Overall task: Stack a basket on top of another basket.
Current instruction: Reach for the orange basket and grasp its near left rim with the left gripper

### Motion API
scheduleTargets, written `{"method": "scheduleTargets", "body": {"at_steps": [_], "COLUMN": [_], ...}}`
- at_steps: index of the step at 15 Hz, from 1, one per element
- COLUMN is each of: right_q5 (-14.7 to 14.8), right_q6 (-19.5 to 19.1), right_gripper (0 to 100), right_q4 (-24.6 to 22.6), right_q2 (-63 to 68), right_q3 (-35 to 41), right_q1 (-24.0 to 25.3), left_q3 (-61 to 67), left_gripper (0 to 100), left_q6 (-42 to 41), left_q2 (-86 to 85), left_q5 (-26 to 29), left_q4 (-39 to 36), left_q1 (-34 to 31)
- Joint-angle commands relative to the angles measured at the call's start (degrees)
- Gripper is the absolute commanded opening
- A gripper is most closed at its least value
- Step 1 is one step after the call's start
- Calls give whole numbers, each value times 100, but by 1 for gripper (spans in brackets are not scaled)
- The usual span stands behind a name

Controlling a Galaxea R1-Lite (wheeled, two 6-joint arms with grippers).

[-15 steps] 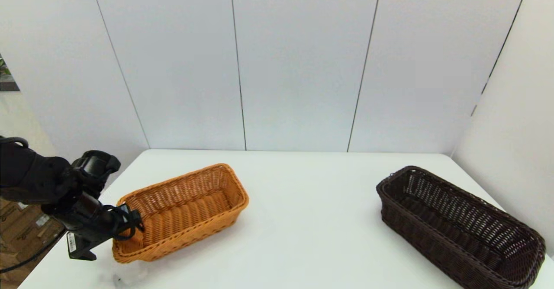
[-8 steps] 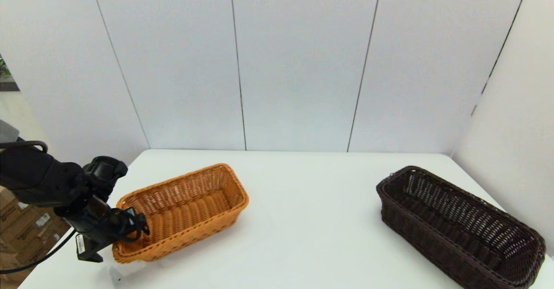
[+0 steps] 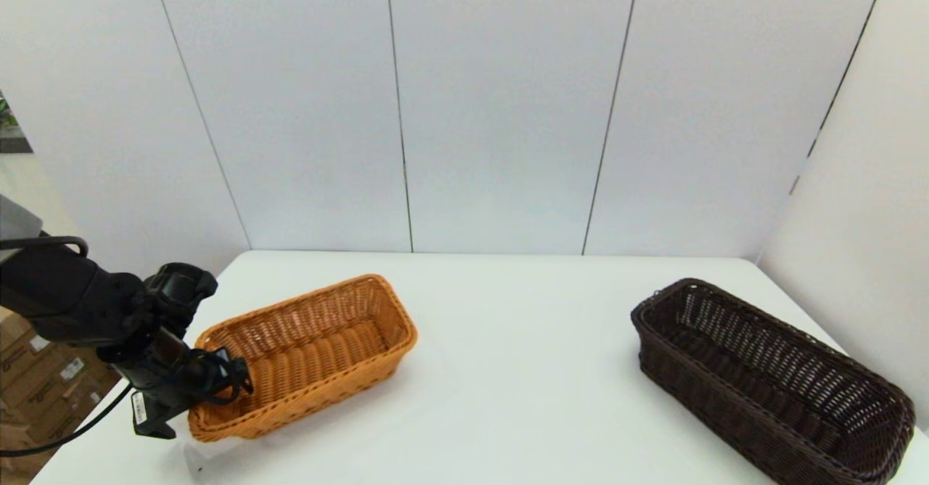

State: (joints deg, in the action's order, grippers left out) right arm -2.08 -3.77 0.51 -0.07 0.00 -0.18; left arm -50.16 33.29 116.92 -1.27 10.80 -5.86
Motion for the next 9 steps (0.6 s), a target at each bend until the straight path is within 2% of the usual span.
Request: {"method": "scheduleTargets", "body": {"at_steps": [1,9], "right_q5": [-2,-2], "right_q6": [-1,-1], "right_gripper": [100,100], "right_q4": [2,2], "right_q2": [-1,-1], "right_q3": [0,0], "right_q1": [1,1], "left_q3": [-2,-2], "left_gripper": [0,0], "left_q6": [11,-25], "left_q2": [15,-29], "left_q5": [4,-5], "left_q4": [1,-17], "left_q1": [-2,6]}}
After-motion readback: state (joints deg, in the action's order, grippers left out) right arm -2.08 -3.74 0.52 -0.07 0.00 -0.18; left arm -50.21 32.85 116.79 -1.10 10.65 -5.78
